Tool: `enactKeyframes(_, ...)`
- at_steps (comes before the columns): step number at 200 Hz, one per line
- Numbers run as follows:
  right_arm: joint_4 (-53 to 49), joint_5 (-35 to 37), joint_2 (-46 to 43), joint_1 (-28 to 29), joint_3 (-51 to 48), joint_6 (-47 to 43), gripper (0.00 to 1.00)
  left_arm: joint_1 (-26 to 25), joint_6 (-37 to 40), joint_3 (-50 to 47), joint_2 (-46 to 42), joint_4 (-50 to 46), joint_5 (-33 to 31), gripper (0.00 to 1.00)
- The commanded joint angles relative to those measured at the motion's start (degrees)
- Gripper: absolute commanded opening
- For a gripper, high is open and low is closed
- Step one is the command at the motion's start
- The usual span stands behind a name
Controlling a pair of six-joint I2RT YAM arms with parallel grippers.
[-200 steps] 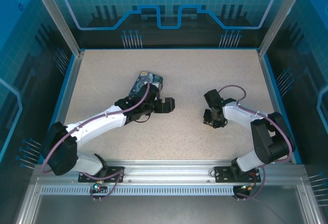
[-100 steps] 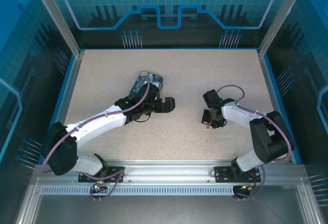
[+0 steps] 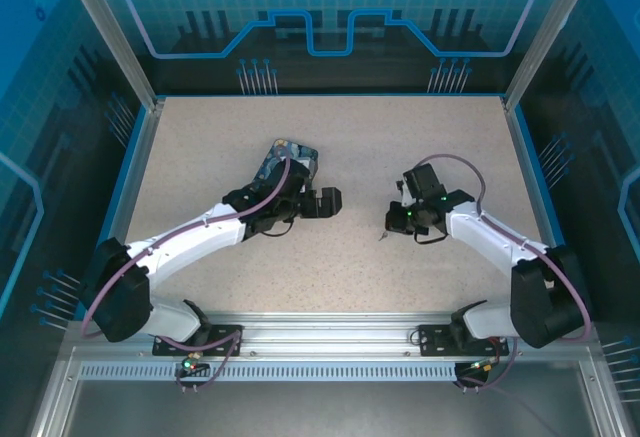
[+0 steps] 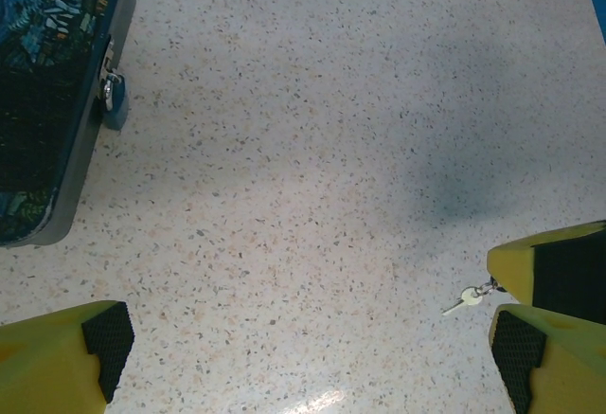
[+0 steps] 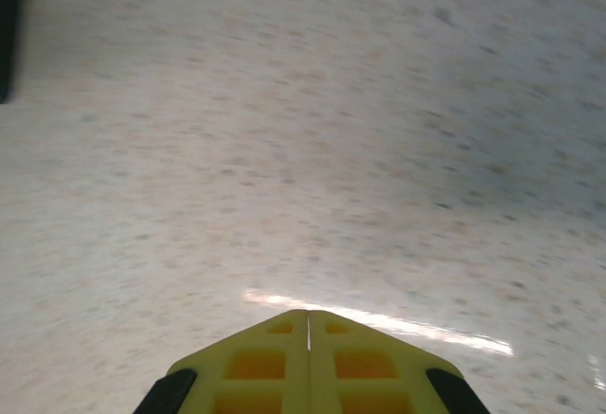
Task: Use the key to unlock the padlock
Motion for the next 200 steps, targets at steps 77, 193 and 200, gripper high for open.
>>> enactKeyframes(77, 7.51, -15.46, -1.7, -0.43, 5.27, 5.69, 0.0, 0.33, -7.47, -8.05, -0.27, 13.86, 11.8, 0.98)
enactKeyframes(193, 17.76, -5.15, -4.86, 5.69, 1.99, 21.7, 0.0, -2.25, -75.14, -16.19, 9.21, 45.02, 11.55, 0.86)
enactKeyframes(200, 18.23, -4.74, -4.86, 6.2, 2.1, 22.14, 0.0, -2.45, -77.2, -16.1, 10.51, 47.58, 11.23, 0.85)
